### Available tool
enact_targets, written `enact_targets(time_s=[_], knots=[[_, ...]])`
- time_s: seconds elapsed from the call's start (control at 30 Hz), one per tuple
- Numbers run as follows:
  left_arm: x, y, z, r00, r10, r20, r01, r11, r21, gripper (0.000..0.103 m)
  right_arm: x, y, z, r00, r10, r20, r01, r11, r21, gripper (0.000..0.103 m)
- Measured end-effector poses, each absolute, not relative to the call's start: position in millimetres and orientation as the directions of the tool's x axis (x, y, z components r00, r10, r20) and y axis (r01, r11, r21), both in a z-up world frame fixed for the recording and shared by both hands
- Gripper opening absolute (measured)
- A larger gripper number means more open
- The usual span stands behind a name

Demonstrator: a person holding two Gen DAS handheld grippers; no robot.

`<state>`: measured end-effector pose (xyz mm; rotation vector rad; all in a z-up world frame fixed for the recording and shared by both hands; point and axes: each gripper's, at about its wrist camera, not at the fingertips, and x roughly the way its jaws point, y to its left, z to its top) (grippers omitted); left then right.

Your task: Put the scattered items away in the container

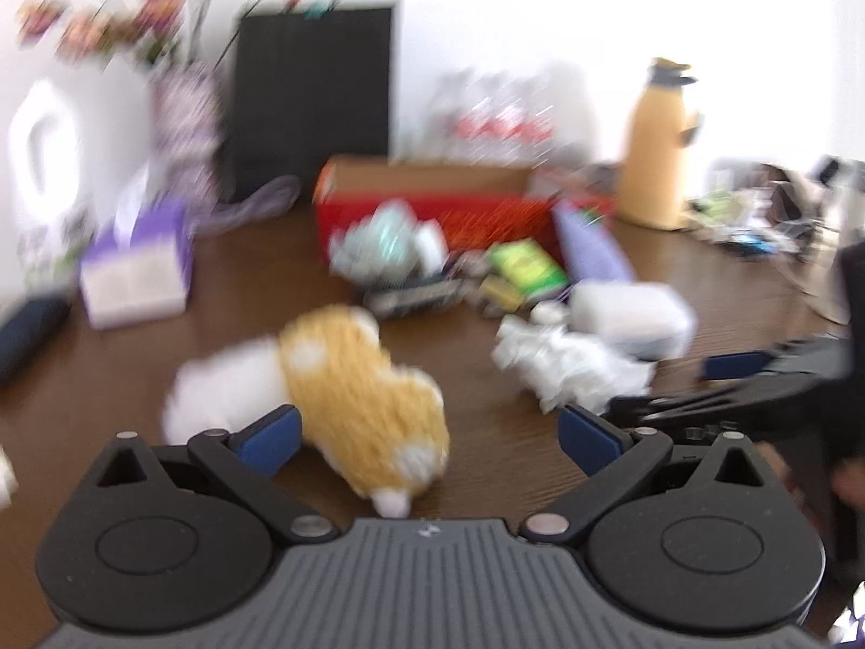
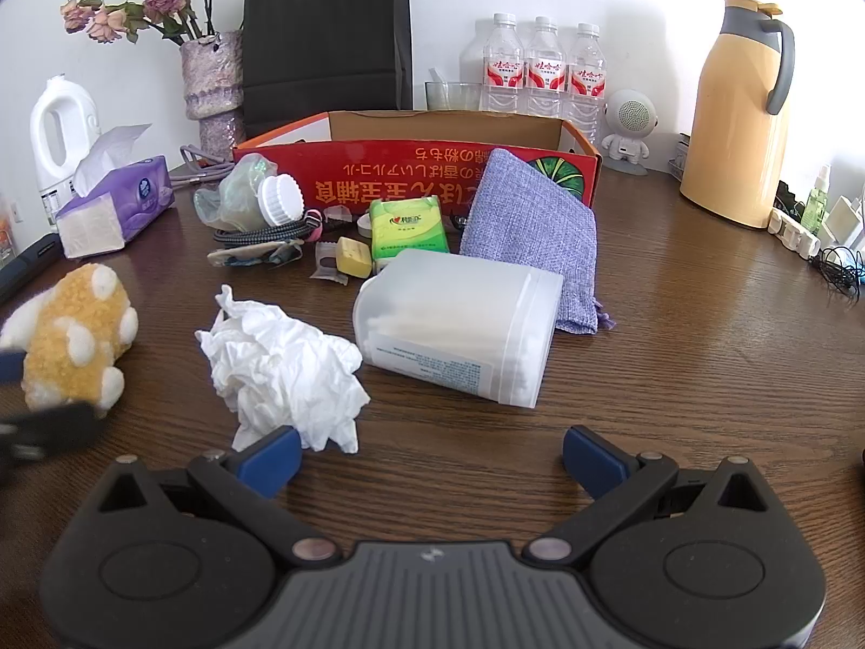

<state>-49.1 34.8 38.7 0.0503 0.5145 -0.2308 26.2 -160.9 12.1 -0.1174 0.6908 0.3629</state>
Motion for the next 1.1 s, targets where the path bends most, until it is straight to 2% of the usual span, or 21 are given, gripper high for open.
enact_targets(time_s=[0.07,0.2,0.27,0.33,0.37,0.4,0.43,0.47,0.53,0.6,0.7,0.77,0.9,0.93,0.97,1.0,1.1], knots=[[-51,51,51,0.854,-0.229,-0.467,0.295,0.953,0.073,0.103,26,-161,12,0.711,0.288,-0.641,-0.365,0.931,0.014,0.103],[-23,90,55,0.822,-0.233,-0.52,0.386,0.899,0.207,0.103,26,-161,12,0.711,0.289,-0.642,-0.366,0.93,0.013,0.103],[-2,105,50,0.772,-0.242,-0.588,0.419,0.889,0.185,0.103,26,-161,12,0.71,0.29,-0.641,-0.367,0.93,0.014,0.103],[18,119,43,0.701,-0.302,-0.646,0.46,0.884,0.086,0.101,26,-161,12,0.71,0.29,-0.642,-0.367,0.93,0.013,0.103],[24,123,39,0.677,-0.32,-0.663,0.462,0.886,0.044,0.095,26,-161,12,0.71,0.29,-0.642,-0.367,0.93,0.014,0.103],[28,124,34,0.66,-0.319,-0.681,0.446,0.895,0.012,0.079,26,-161,12,0.71,0.29,-0.642,-0.367,0.93,0.014,0.103],[29,125,31,0.655,-0.299,-0.694,0.411,0.912,-0.006,0.071,26,-161,12,0.71,0.29,-0.641,-0.368,0.93,0.014,0.103],[25,123,30,0.658,-0.285,-0.697,0.374,0.927,-0.026,0.068,26,-161,12,0.71,0.291,-0.641,-0.368,0.93,0.014,0.103],[10,109,29,0.658,-0.299,-0.691,0.34,0.937,-0.082,0.072,26,-161,13,0.71,0.291,-0.642,-0.368,0.93,0.014,0.103],[-5,86,26,0.655,-0.329,-0.68,0.372,0.924,-0.088,0.084,26,-161,13,0.71,0.291,-0.641,-0.369,0.929,0.014,0.103],[-15,54,25,0.673,-0.226,-0.704,0.317,0.949,-0.002,0.085,26,-161,13,0.709,0.292,-0.641,-0.37,0.929,0.015,0.103],[-16,48,28,0.683,-0.249,-0.687,0.331,0.944,-0.013,0.089,26,-161,13,0.709,0.293,-0.641,-0.37,0.929,0.015,0.103],[0,46,30,0.707,-0.227,-0.67,0.294,0.956,-0.014,0.088,25,-162,13,0.709,0.293,-0.642,-0.371,0.929,0.014,0.103],[4,44,29,0.712,-0.233,-0.662,0.294,0.956,-0.021,0.086,26,-162,13,0.709,0.293,-0.641,-0.371,0.929,0.015,0.103],[7,42,27,0.727,-0.219,-0.651,0.277,0.961,-0.013,0.068,26,-161,13,0.709,0.293,-0.641,-0.371,0.928,0.014,0.103],[10,40,25,0.743,-0.184,-0.643,0.243,0.97,0.003,0.058,26,-161,13,0.709,0.293,-0.641,-0.371,0.928,0.014,0.103],[0,39,23,0.78,-0.099,-0.618,0.111,0.994,-0.019,0.055,26,-162,13,0.71,0.292,-0.641,-0.368,0.93,0.015,0.103]])
